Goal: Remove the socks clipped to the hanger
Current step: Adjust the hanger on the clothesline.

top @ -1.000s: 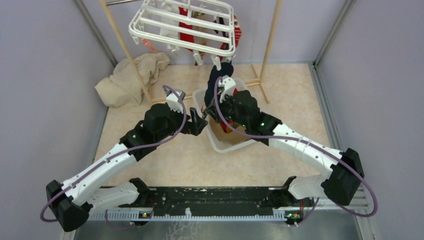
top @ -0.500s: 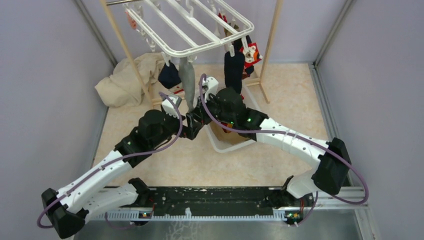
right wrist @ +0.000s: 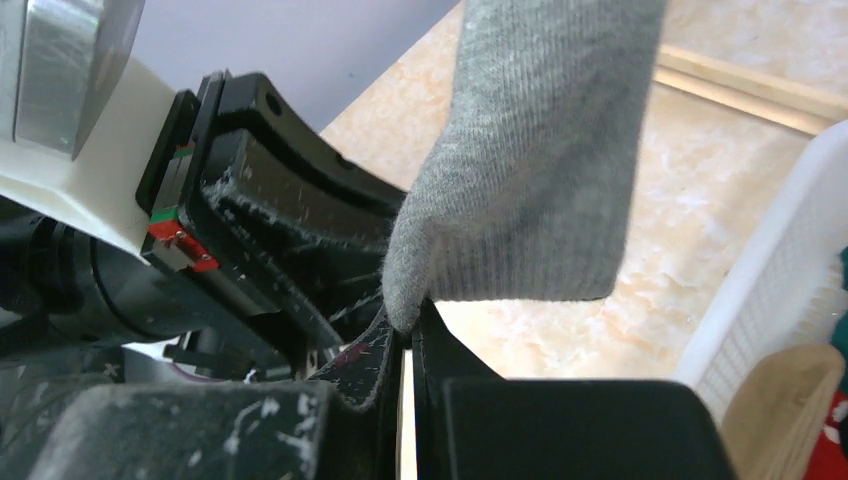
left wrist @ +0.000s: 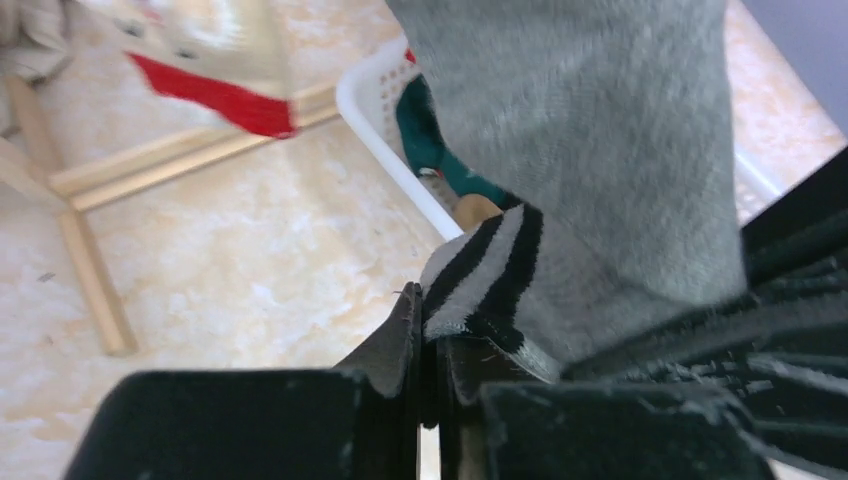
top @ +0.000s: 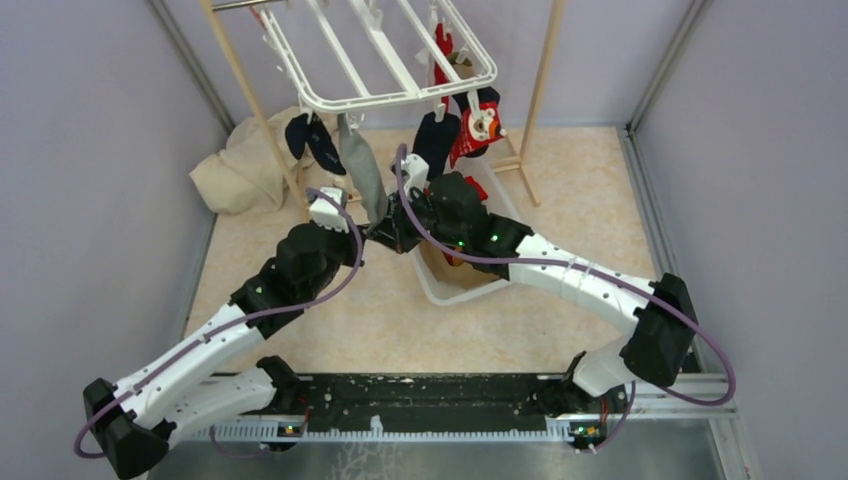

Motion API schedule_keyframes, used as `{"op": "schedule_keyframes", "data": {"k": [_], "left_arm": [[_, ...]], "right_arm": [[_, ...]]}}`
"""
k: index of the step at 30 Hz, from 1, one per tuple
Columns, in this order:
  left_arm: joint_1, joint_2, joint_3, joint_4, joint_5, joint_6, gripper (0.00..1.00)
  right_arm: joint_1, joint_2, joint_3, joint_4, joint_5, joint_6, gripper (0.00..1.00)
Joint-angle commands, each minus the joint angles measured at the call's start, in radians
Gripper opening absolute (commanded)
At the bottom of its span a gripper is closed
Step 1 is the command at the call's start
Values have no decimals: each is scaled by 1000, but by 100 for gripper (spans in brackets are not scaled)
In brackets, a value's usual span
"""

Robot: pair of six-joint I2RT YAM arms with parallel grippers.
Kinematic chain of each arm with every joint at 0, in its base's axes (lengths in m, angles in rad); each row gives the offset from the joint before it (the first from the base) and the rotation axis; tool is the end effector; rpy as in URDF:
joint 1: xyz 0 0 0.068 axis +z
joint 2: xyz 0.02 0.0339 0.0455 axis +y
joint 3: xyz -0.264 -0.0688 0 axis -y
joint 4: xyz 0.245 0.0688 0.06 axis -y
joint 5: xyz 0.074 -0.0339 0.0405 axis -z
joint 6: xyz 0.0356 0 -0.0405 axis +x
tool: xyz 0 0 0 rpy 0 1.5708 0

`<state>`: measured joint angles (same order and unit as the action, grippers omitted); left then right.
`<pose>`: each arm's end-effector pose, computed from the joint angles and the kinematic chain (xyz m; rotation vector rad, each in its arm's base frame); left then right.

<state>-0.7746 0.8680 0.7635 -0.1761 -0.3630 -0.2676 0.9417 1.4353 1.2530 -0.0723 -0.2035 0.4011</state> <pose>0.1535 -0.1325 0.3193 0.2147 1.8384 -0.3950 0.1951 0.2804 0.3623 -0.6749 1.8541 1.1032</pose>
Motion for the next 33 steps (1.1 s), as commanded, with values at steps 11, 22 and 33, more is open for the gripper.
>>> {"op": "schedule_keyframes", "data": {"k": [11,22,33], "left_arm": [[5,5,62,-36,-231,-88,0],[27,33,134,-144,-278,-140,0],[67,9,169,-224,-274,-156,0]], "right_arm": [[13,-179,26,-151,82,-27,67],[-336,-352,-53,-225,139,-16,70],[-642,-203,-155,164,-121,-34,67]]}}
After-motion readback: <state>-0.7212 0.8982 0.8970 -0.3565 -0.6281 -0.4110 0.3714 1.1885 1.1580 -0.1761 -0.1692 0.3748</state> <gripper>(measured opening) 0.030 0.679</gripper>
